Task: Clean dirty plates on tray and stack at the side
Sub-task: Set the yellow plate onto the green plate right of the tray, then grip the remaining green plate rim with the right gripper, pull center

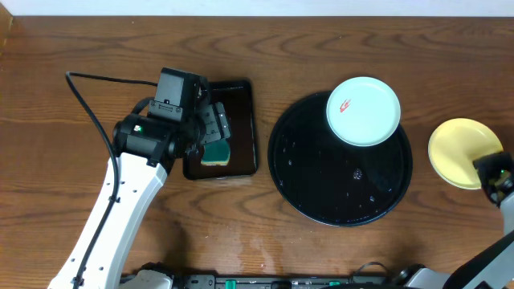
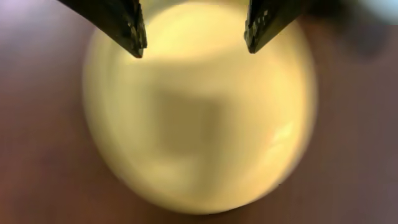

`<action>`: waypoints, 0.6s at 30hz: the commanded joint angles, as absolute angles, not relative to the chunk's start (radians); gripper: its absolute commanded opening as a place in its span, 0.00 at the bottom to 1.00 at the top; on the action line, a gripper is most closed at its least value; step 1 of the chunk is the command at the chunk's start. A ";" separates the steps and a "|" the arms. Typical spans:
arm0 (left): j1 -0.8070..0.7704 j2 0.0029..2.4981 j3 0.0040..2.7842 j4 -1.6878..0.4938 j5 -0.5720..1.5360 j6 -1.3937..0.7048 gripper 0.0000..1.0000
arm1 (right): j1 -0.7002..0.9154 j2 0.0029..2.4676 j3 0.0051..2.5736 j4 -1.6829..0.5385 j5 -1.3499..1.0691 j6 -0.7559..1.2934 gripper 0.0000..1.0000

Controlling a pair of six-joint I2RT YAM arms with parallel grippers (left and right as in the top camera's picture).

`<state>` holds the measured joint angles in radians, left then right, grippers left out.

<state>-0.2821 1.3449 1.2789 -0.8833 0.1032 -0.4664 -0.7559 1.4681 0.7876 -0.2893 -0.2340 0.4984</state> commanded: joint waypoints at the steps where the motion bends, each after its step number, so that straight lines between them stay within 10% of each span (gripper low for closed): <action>1: -0.276 1.341 1.302 -0.886 0.105 -0.456 0.83 | -0.676 1.392 0.826 -0.285 -0.564 0.402 0.48; 18: -0.276 1.341 1.302 -0.886 0.105 -0.456 0.83 | 0.034 1.475 0.826 -0.246 0.231 0.152 0.65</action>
<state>-0.2821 1.3449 1.2789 -0.8837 0.1032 -0.4664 0.0292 1.4067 0.8165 -0.2844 -0.0078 0.1940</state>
